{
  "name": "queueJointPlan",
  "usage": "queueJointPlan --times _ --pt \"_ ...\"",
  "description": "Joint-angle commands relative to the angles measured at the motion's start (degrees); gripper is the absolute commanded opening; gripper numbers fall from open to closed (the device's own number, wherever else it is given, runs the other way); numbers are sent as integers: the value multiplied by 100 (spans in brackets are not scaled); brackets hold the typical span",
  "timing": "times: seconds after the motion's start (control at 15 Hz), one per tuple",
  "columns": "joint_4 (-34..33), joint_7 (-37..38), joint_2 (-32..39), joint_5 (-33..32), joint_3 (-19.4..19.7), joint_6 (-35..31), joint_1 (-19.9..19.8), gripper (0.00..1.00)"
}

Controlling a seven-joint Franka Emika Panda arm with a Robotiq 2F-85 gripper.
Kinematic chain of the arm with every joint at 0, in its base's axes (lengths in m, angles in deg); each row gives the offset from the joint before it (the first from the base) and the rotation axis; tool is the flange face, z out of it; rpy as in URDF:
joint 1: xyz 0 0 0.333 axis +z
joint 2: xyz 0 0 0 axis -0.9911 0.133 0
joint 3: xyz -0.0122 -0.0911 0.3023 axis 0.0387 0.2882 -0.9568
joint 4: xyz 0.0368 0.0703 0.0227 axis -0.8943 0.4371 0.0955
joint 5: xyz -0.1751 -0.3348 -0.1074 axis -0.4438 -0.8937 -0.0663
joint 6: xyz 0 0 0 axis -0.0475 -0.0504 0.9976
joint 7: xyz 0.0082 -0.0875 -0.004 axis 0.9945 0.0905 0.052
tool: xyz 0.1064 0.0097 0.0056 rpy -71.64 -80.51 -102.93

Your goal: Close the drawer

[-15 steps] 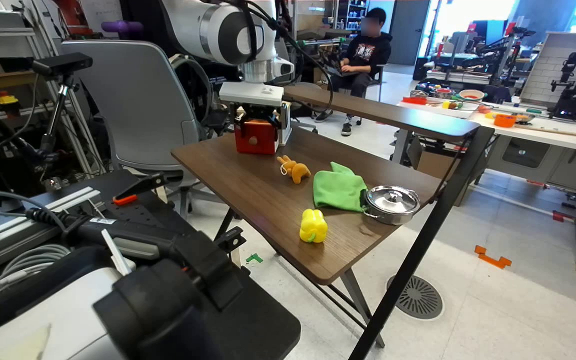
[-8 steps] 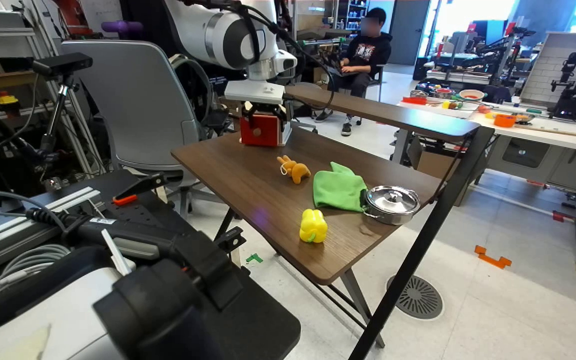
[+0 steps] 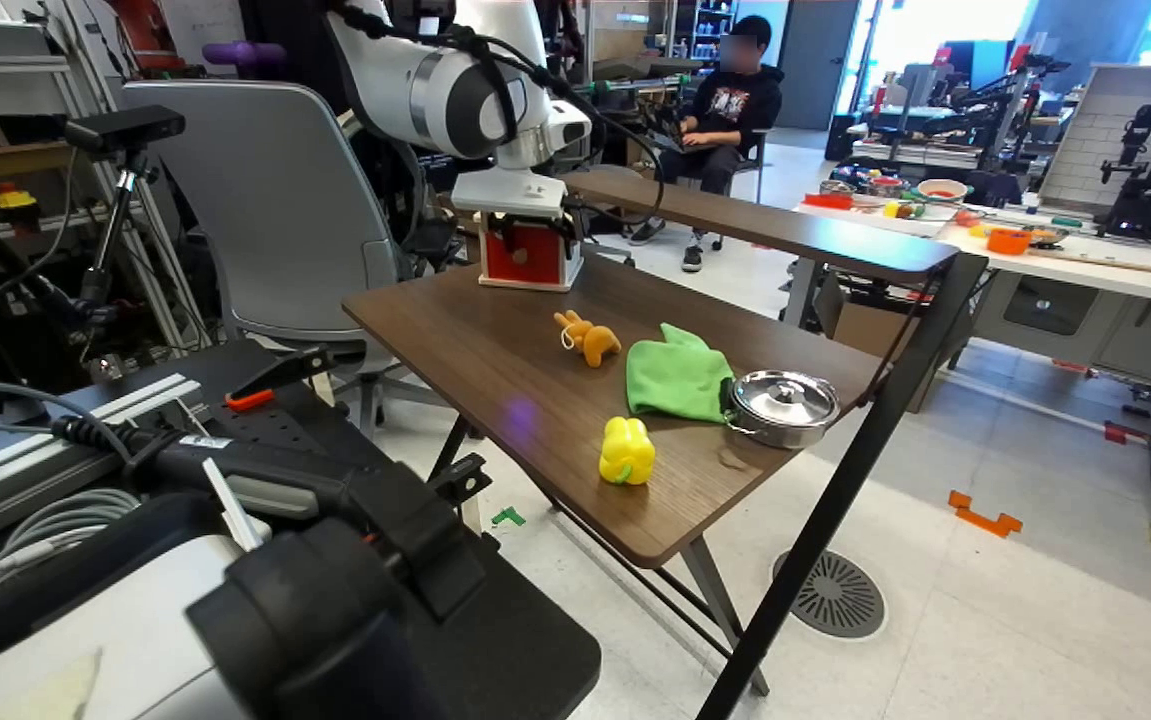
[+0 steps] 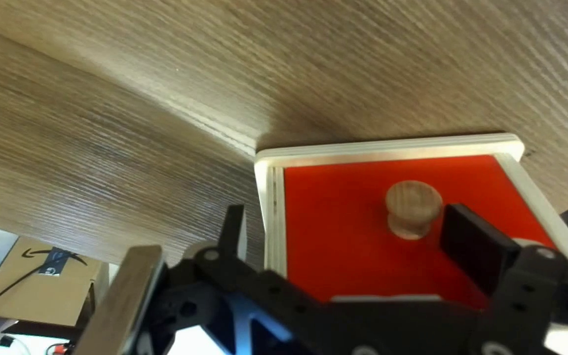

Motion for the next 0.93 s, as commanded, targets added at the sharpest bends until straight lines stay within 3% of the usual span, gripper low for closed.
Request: queueJointPlan --times 0.0,0.27,0.53,0.73,0.8,0.87 --pt "134 388 2 -253 339 -640 351 100" --pt "500 622 -278 -256 499 -475 496 100" --pt "899 657 -812 -168 220 335 282 100" --pt "1109 998 -1384 -105 417 665 382 100" --pt "759 836 -827 -166 319 390 339 100" --pt "829 890 -1017 -152 338 495 335 100"
